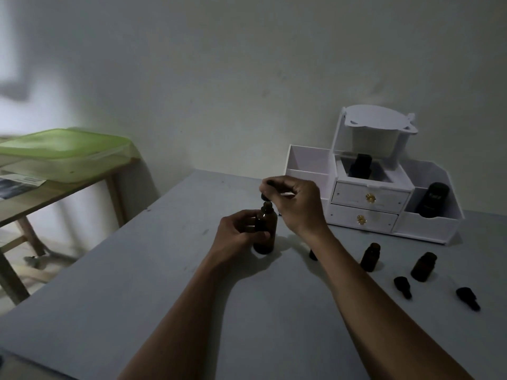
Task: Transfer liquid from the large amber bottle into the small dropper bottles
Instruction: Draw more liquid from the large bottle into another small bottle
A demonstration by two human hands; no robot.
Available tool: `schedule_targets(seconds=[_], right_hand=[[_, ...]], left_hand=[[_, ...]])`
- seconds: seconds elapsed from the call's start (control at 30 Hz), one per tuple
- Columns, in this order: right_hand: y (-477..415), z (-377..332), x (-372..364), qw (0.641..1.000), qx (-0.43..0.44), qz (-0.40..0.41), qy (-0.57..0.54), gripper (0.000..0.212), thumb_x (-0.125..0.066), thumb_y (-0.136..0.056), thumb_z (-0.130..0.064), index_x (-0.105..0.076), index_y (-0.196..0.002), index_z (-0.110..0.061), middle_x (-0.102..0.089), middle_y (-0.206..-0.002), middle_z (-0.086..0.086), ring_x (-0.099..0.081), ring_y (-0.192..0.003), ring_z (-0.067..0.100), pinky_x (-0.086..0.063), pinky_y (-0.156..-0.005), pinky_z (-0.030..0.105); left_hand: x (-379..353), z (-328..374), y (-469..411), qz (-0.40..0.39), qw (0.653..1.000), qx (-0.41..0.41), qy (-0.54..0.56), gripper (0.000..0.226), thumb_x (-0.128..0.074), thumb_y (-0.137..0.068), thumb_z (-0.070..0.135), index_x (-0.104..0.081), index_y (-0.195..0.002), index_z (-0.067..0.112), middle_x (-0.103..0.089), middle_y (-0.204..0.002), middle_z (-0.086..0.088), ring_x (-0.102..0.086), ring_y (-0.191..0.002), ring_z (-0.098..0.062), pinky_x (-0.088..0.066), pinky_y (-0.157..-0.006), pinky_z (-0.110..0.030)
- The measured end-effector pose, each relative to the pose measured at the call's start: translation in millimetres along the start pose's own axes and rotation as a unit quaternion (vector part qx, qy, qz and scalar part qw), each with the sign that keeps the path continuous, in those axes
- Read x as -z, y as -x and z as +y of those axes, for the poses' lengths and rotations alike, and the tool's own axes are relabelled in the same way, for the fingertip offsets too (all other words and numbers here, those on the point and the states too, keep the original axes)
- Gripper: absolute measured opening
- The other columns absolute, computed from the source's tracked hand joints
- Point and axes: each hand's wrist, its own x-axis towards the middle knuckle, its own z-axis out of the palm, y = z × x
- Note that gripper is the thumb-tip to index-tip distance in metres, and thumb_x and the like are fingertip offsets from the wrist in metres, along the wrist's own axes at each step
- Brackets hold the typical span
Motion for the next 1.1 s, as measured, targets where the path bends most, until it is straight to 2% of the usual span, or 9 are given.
schedule_targets(seconds=[0.07,0.17,0.4,0.5,0.67,0.8,1.0,1.1], right_hand=[[4,7,-3,1.0,-0.013,-0.004,0.012,0.012,-0.075,-0.086,-0.021,-0.079,-0.094,-0.014,-0.077,-0.085,-0.005,-0.071,-0.079,0.004,-0.057,-0.077,0.019],[8,14,-5,1.0,-0.022,0.005,0.011,0.011,-0.075,-0.086,-0.021,-0.079,-0.093,-0.013,-0.077,-0.085,-0.004,-0.071,-0.078,0.003,-0.056,-0.076,0.016],[10,17,-9,0.999,-0.013,0.035,0.009,0.01,-0.076,-0.085,-0.021,-0.08,-0.088,-0.012,-0.076,-0.08,-0.003,-0.071,-0.074,0.005,-0.056,-0.074,0.016],[9,16,-11,0.999,-0.006,0.048,0.018,0.009,-0.076,-0.085,-0.017,-0.08,-0.086,-0.01,-0.075,-0.078,-0.002,-0.069,-0.07,0.001,-0.054,-0.071,0.011],[8,17,-15,0.997,-0.011,0.067,0.022,0.009,-0.076,-0.085,-0.017,-0.079,-0.087,-0.009,-0.076,-0.078,0.0,-0.069,-0.07,0.004,-0.055,-0.07,0.012],[12,17,-16,0.997,-0.023,0.071,0.024,0.013,-0.075,-0.086,-0.022,-0.079,-0.094,-0.012,-0.075,-0.083,-0.004,-0.066,-0.073,-0.004,-0.051,-0.07,0.006],[11,11,-11,0.996,-0.032,0.085,0.003,0.021,-0.074,-0.086,-0.028,-0.077,-0.101,-0.014,-0.073,-0.088,-0.01,-0.068,-0.078,-0.002,-0.055,-0.072,0.011],[2,-3,-6,0.995,-0.017,0.096,-0.021,0.019,-0.075,-0.086,-0.027,-0.076,-0.099,-0.013,-0.076,-0.084,-0.004,-0.072,-0.077,0.005,-0.06,-0.072,0.023]], left_hand=[[0,-1,1,0.0,1.0,0.002,0.006,0.042,-0.077,-0.074,0.004,-0.073,-0.112,0.021,-0.076,-0.1,0.0,-0.073,-0.091,-0.012,-0.058,-0.075,-0.026],[1,-2,0,-0.003,1.0,-0.003,0.0,0.043,-0.078,-0.074,0.008,-0.073,-0.114,0.021,-0.076,-0.102,0.001,-0.072,-0.093,-0.013,-0.057,-0.07,-0.02],[0,-4,-1,-0.001,1.0,-0.001,-0.001,0.041,-0.077,-0.074,0.005,-0.074,-0.111,0.022,-0.076,-0.1,0.001,-0.073,-0.091,-0.013,-0.058,-0.072,-0.022],[-1,-5,-2,0.0,1.0,0.003,0.0,0.042,-0.077,-0.074,0.004,-0.073,-0.112,0.024,-0.076,-0.102,0.003,-0.072,-0.091,-0.009,-0.056,-0.068,-0.018],[1,-10,-6,-0.004,1.0,0.0,-0.019,0.045,-0.079,-0.074,0.008,-0.071,-0.117,0.023,-0.075,-0.107,0.003,-0.071,-0.096,-0.012,-0.057,-0.081,-0.026],[1,-10,-5,-0.002,1.0,0.003,-0.021,0.046,-0.079,-0.075,0.007,-0.07,-0.118,0.022,-0.074,-0.107,0.004,-0.071,-0.097,-0.012,-0.057,-0.077,-0.021],[0,-10,-5,-0.003,1.0,0.023,-0.017,0.044,-0.08,-0.075,0.007,-0.069,-0.111,0.03,-0.073,-0.107,0.007,-0.068,-0.1,-0.013,-0.056,-0.085,-0.03],[1,-8,-5,0.008,0.999,0.011,-0.04,0.05,-0.081,-0.074,0.007,-0.066,-0.112,0.035,-0.071,-0.108,0.01,-0.065,-0.102,-0.008,-0.055,-0.09,-0.032]])
